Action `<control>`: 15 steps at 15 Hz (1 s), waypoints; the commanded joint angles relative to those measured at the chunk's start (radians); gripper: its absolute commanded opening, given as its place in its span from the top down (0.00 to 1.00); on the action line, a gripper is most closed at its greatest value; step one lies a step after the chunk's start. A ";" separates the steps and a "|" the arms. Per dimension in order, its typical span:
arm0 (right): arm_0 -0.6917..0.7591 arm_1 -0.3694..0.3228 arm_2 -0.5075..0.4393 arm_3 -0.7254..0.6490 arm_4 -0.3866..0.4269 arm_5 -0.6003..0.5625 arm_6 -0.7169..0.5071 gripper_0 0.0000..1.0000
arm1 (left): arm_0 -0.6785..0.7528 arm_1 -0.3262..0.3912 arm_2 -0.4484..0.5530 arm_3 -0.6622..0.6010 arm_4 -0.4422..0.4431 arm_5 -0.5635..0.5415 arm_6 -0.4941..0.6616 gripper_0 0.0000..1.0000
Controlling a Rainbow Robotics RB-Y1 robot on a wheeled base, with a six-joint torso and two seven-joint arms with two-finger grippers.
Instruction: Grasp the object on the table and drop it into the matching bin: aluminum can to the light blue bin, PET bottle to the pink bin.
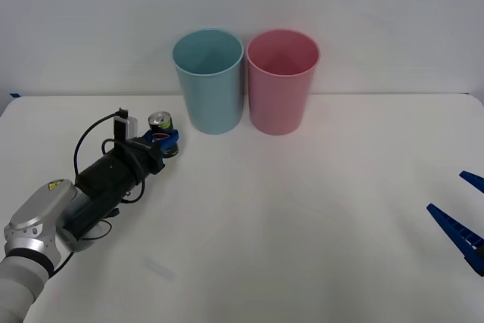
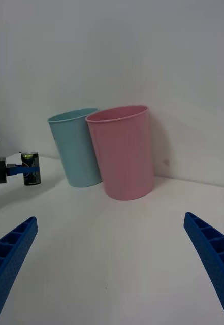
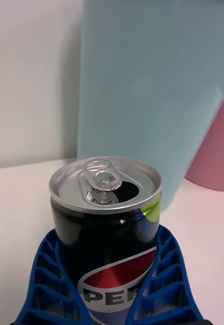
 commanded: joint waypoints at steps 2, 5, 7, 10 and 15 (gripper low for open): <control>0.000 0.000 0.000 0.000 0.000 0.000 0.000 0.00 | 0.060 0.084 -0.011 -0.114 0.072 -0.005 0.006 1.00; 0.000 0.000 0.000 0.000 0.000 0.000 0.000 0.00 | 0.094 0.141 -0.011 -0.191 0.127 -0.008 0.007 1.00; 0.000 0.000 0.000 0.000 0.000 0.000 0.000 0.00 | 0.116 0.194 -0.010 -0.243 0.167 -0.012 0.018 1.00; 0.000 0.000 0.000 0.000 0.000 0.000 0.000 0.00 | 0.143 0.276 -0.003 -0.303 0.217 -0.022 0.043 1.00; 0.000 0.000 0.000 0.000 0.000 0.000 0.000 0.00 | 0.172 0.305 0.093 -0.332 0.217 -0.126 0.085 1.00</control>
